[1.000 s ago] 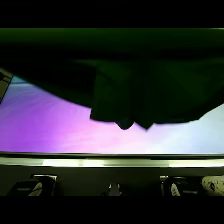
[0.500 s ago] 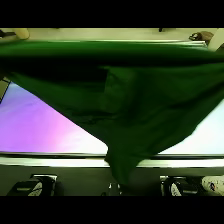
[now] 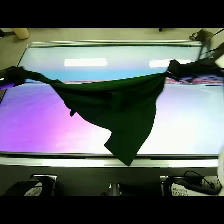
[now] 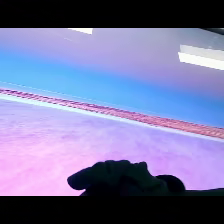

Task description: Fold the shirts.

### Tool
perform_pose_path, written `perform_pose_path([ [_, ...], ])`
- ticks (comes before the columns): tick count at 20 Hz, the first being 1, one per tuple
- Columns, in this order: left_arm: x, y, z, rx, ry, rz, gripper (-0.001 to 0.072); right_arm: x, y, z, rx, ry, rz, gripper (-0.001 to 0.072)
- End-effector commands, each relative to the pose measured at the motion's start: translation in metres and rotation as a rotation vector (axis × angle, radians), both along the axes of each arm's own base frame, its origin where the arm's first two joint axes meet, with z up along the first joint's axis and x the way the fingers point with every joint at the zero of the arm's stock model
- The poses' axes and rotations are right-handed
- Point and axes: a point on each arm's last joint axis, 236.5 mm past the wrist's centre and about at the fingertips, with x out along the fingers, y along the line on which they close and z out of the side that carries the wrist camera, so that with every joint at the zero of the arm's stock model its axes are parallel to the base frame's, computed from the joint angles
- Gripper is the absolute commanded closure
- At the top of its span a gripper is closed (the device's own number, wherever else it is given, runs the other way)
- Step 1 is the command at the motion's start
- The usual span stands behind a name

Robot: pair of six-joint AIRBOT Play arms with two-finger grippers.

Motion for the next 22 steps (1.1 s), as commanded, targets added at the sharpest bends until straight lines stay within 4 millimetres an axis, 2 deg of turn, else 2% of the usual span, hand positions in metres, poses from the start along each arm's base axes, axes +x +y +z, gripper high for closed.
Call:
perform_pose_path([
  [1, 0.062, -0.017, -0.088, -0.163, 0.104, 0.025, 0.0680, 0.059, 0.027, -0.067, 0.334, 0.119, -0.117, 0.0691],
  [3, 0.076, -0.035, -0.147, -0.293, 0.233, 0.040, 0.0680, 0.065, 0.039, -0.095, 0.373, 0.174, -0.125, 0.0690],
  [4, 0.080, -0.043, -0.169, -0.352, 0.283, 0.046, 0.0679, 0.067, 0.041, -0.103, 0.371, 0.182, -0.131, 0.0686],
  [5, 0.084, -0.052, -0.186, -0.408, 0.324, 0.050, 0.0662, 0.071, 0.040, -0.106, 0.365, 0.172, -0.143, 0.0610],
  [6, 0.085, -0.059, -0.196, -0.431, 0.351, 0.023, 0.0505, 0.074, 0.039, -0.103, 0.364, 0.160, -0.150, 0.0412],
  [7, 0.082, -0.062, -0.200, -0.416, 0.386, -0.027, 0.0143, 0.073, 0.034, -0.097, 0.366, 0.154, -0.144, 0.0227],
  [8, 0.076, -0.059, -0.200, -0.382, 0.423, -0.081, 0.0074, 0.068, 0.027, -0.089, 0.359, 0.157, -0.117, 0.0203],
  [10, 0.051, -0.025, -0.204, -0.262, 0.544, -0.123, 0.0098, 0.041, -0.003, -0.083, 0.321, 0.216, -0.068, 0.0204],
  [12, 0.008, 0.008, -0.227, -0.185, 0.733, -0.097, 0.0098, -0.008, -0.041, -0.113, 0.185, 0.390, -0.013, 0.0207],
  [14, -0.021, 0.001, -0.255, -0.203, 0.831, -0.104, 0.0097, -0.061, -0.066, -0.153, 0.034, 0.606, 0.017, 0.0224],
  [15, -0.027, -0.008, -0.271, -0.219, 0.842, -0.104, 0.0097, -0.080, -0.067, -0.166, 0.002, 0.676, 0.043, 0.0224],
  [16, -0.030, -0.018, -0.284, -0.234, 0.837, -0.098, 0.0098, -0.089, -0.060, -0.173, 0.005, 0.710, 0.061, 0.0224],
  [18, -0.027, -0.036, -0.299, -0.272, 0.819, -0.091, 0.0097, -0.098, -0.046, -0.182, 0.005, 0.739, 0.093, 0.0222],
  [22, -0.013, -0.061, -0.308, -0.337, 0.783, -0.086, 0.0099, -0.102, -0.027, -0.186, -0.046, 0.734, 0.153, 0.0213],
])
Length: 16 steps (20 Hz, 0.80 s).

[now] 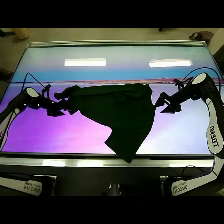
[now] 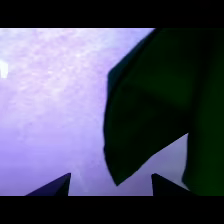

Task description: Fold the shirts.

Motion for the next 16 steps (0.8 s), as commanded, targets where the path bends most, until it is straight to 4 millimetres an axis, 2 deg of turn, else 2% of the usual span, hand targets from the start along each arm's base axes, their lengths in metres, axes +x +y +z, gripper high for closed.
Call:
perform_pose_path([
  [1, 0.010, -0.018, -0.012, -0.040, -0.027, 0.043, 0.0101, -0.016, 0.006, -0.010, -0.064, 0.040, 0.080, 0.0212],
  [4, 0.021, -0.021, -0.010, -0.030, -0.072, 0.056, 0.0430, -0.034, 0.010, -0.019, -0.098, 0.075, 0.116, 0.0206],
  [5, 0.023, -0.020, -0.010, -0.028, -0.080, 0.061, 0.0589, -0.048, 0.014, -0.025, -0.092, 0.102, 0.118, 0.0206],
  [6, 0.024, -0.020, -0.009, -0.025, -0.089, 0.052, 0.0679, -0.066, 0.018, -0.034, -0.092, 0.129, 0.118, 0.0206],
  [8, 0.027, -0.019, -0.003, -0.015, -0.125, 0.009, 0.0680, -0.091, 0.031, -0.050, -0.071, 0.137, 0.085, 0.0206],
  [11, 0.030, -0.020, 0.016, -0.009, -0.174, -0.029, 0.0680, -0.117, 0.051, -0.073, -0.068, 0.140, 0.080, 0.0206],
  [13, 0.028, -0.021, 0.030, -0.003, -0.199, -0.061, 0.0680, -0.115, 0.057, -0.088, -0.096, 0.107, 0.055, 0.0229],
  [14, 0.027, -0.021, 0.037, -0.004, -0.210, -0.070, 0.0680, -0.104, 0.060, -0.093, -0.112, 0.065, 0.029, 0.0331],
  [16, 0.025, -0.021, 0.056, 0.003, -0.248, -0.092, 0.0681, -0.080, 0.064, -0.089, -0.099, -0.018, -0.035, 0.0698],
])
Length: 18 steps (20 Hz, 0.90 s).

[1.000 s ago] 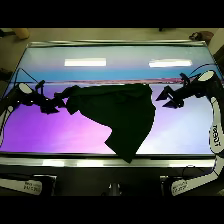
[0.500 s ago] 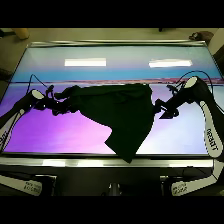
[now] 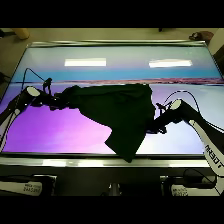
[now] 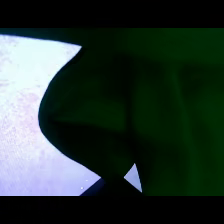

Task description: Fold the shirts.

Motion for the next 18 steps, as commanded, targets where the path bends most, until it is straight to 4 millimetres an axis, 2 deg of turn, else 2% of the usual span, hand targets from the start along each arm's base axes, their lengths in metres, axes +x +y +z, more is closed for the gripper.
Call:
perform_pose_path([
  [1, -0.002, -0.001, 0.040, 0.016, -0.089, -0.050, 0.0682, 0.038, 0.001, 0.002, -0.031, -0.175, -0.093, 0.0693],
  [2, 0.000, 0.000, 0.066, 0.029, -0.160, -0.068, 0.0682, 0.053, -0.003, 0.024, -0.039, -0.245, -0.075, 0.0694],
  [3, 0.004, 0.003, 0.106, 0.059, -0.263, -0.085, 0.0682, 0.075, -0.006, 0.061, -0.044, -0.370, -0.037, 0.0694],
  [4, 0.007, 0.007, 0.156, 0.103, -0.395, -0.105, 0.0683, 0.094, -0.009, 0.110, -0.050, -0.510, 0.013, 0.0694],
  [5, 0.007, 0.015, 0.224, 0.164, -0.563, -0.105, 0.0683, 0.113, -0.019, 0.171, -0.080, -0.669, 0.024, 0.0694],
  [6, -0.001, 0.023, 0.297, 0.227, -0.737, -0.088, 0.0683, 0.129, -0.034, 0.252, -0.143, -0.873, 0.016, 0.0695],
  [7, -0.021, 0.034, 0.377, 0.303, -0.925, -0.056, 0.0683, 0.129, -0.050, 0.344, -0.207, -1.089, -0.009, 0.0695],
  [8, -0.055, 0.051, 0.463, 0.385, -1.120, 0.022, 0.0682, 0.113, -0.065, 0.431, -0.280, -1.298, -0.043, 0.0694],
  [9, -0.102, 0.072, 0.539, 0.465, -1.296, 0.132, 0.0683, 0.079, -0.087, 0.516, -0.388, -1.503, -0.097, 0.0694],
  [10, -0.150, 0.091, 0.591, 0.524, -1.414, 0.242, 0.0682, 0.038, -0.101, 0.579, -0.469, -1.655, -0.161, 0.0694],
  [11, -0.200, 0.108, 0.626, 0.537, -1.496, 0.359, 0.0682, -0.010, -0.114, 0.629, -0.549, -1.779, -0.230, 0.0694],
  [12, -0.236, 0.116, 0.643, 0.508, -1.547, 0.435, 0.0682, -0.048, -0.116, 0.656, -0.569, -1.860, -0.274, 0.0694],
  [13, -0.266, 0.115, 0.651, 0.473, -1.587, 0.462, 0.0682, -0.078, -0.115, 0.671, -0.559, -1.912, -0.309, 0.0694],
  [14, -0.283, 0.112, 0.650, 0.443, -1.592, 0.465, 0.0682, -0.097, -0.113, 0.675, -0.545, -1.929, -0.325, 0.0694],
  [16, -0.293, 0.107, 0.638, 0.417, -1.550, 0.443, 0.0682, -0.113, -0.111, 0.669, -0.536, -1.910, -0.329, 0.0694],
  [18, -0.284, 0.108, 0.624, 0.432, -1.486, 0.426, 0.0681, -0.108, -0.111, 0.658, -0.538, -1.862, -0.313, 0.0694],
])
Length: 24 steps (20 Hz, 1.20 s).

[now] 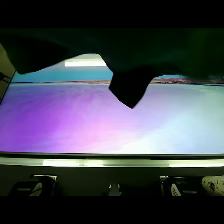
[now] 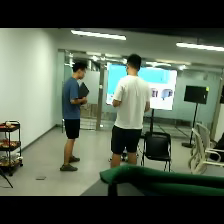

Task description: Fold the shirts.

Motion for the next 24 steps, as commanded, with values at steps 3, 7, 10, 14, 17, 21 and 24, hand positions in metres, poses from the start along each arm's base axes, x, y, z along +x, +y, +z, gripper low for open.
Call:
perform_pose_path([
  [3, 0.005, 0.009, -0.031, 0.014, 0.145, 0.042, 0.0681, -0.002, -0.009, -0.018, 0.007, 0.093, -0.039, 0.0693],
  [7, 0.091, 0.013, -0.152, 0.077, 0.602, 0.042, 0.0680, 0.083, -0.016, -0.122, 0.007, 0.512, -0.028, 0.0692],
  [10, 0.160, 0.015, -0.284, 0.115, 0.946, 0.019, 0.0681, 0.149, -0.012, -0.251, 0.021, 0.973, 0.037, 0.0695],
  [14, 0.232, 0.018, -0.435, 0.126, 1.234, -0.008, 0.0681, 0.237, 0.011, -0.408, 0.156, 1.296, 0.157, 0.0695],
  [17, 0.280, 0.019, -0.500, 0.121, 1.328, -0.017, 0.0681, 0.290, 0.037, -0.478, 0.315, 1.313, 0.241, 0.0695],
  [21, 0.335, 0.016, -0.540, 0.102, 1.369, -0.034, 0.0681, 0.342, 0.049, -0.513, 0.472, 1.204, 0.242, 0.0694],
  [24, 0.359, 0.011, -0.551, 0.027, 1.364, -0.033, 0.0681, 0.352, 0.053, -0.522, 0.519, 1.185, 0.251, 0.0694],
])
